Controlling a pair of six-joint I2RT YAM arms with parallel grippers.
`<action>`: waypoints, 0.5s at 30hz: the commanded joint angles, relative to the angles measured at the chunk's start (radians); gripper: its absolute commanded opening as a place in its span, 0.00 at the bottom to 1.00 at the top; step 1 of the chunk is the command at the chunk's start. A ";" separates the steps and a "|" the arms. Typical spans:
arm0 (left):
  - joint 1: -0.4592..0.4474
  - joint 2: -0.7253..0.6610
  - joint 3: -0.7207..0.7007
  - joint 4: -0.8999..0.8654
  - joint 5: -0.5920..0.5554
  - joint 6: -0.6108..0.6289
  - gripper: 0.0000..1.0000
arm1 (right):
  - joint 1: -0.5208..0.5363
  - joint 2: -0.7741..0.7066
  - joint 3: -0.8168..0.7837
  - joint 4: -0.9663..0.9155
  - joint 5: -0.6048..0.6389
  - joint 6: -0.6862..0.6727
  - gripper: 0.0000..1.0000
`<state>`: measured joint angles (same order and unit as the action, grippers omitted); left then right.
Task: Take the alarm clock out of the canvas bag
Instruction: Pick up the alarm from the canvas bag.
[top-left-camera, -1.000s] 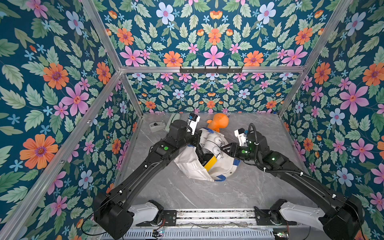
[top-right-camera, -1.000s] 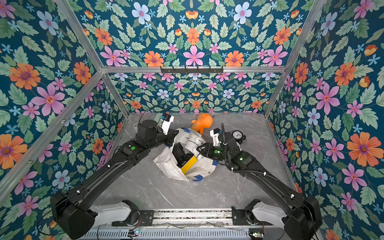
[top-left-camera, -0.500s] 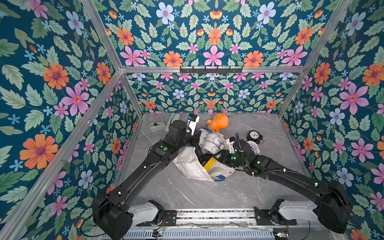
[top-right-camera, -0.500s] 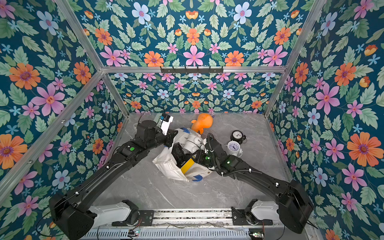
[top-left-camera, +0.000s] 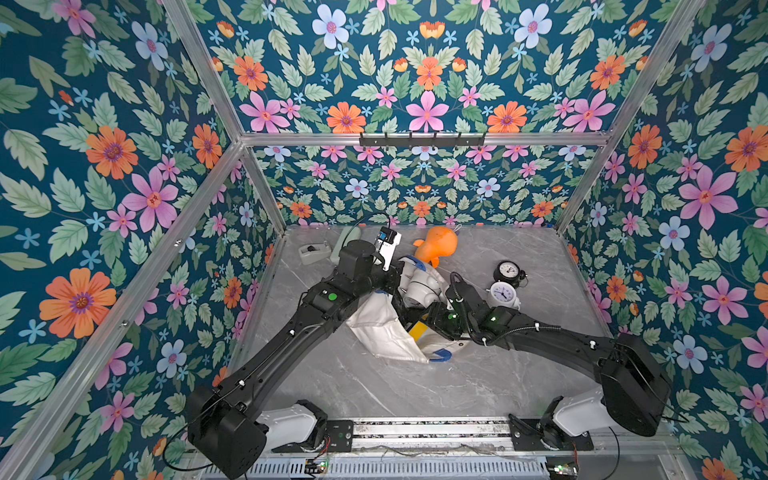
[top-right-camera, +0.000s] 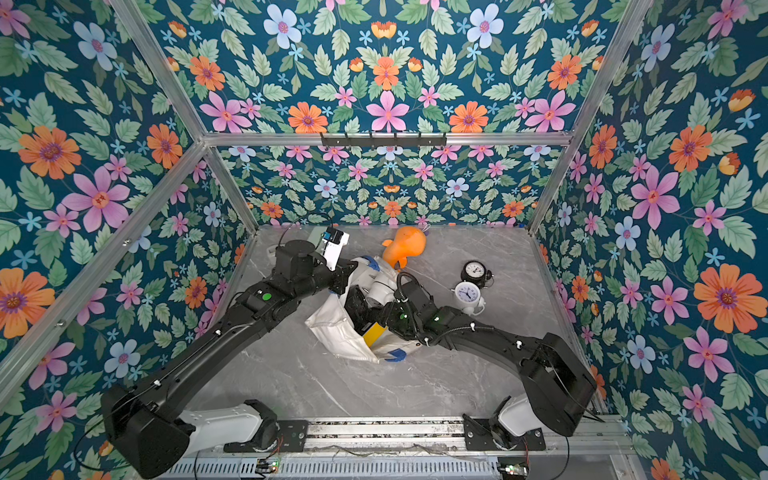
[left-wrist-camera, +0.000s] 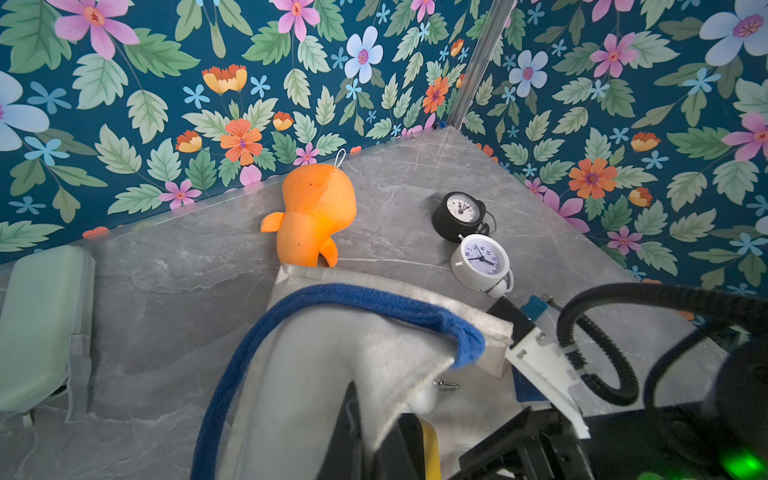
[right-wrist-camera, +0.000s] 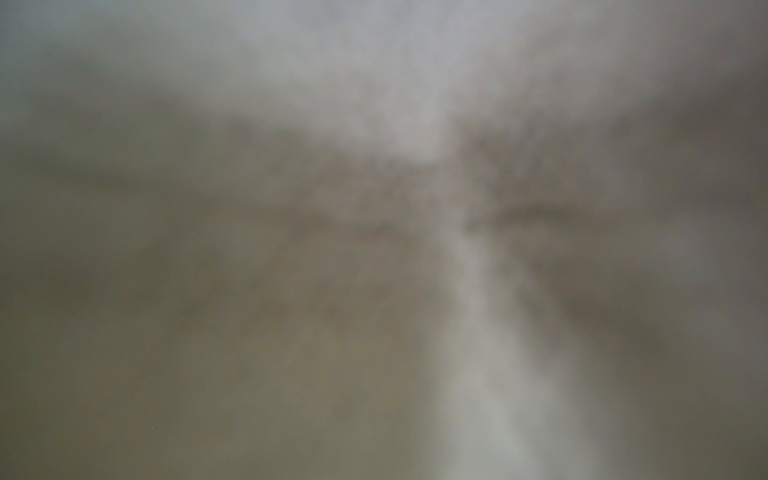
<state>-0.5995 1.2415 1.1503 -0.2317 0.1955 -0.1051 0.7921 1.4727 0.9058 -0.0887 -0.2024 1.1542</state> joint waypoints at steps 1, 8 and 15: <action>0.000 -0.003 0.007 0.121 -0.002 0.021 0.00 | 0.002 0.022 -0.003 0.013 -0.036 0.068 0.60; 0.001 -0.003 0.003 0.130 0.002 0.023 0.00 | 0.009 0.046 -0.023 0.044 -0.015 0.164 0.62; 0.001 -0.012 -0.010 0.135 0.006 0.023 0.00 | 0.009 0.060 -0.011 -0.060 0.061 0.212 0.64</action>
<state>-0.6006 1.2415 1.1385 -0.2169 0.2146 -0.0982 0.8013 1.5215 0.8913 -0.0349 -0.1795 1.2896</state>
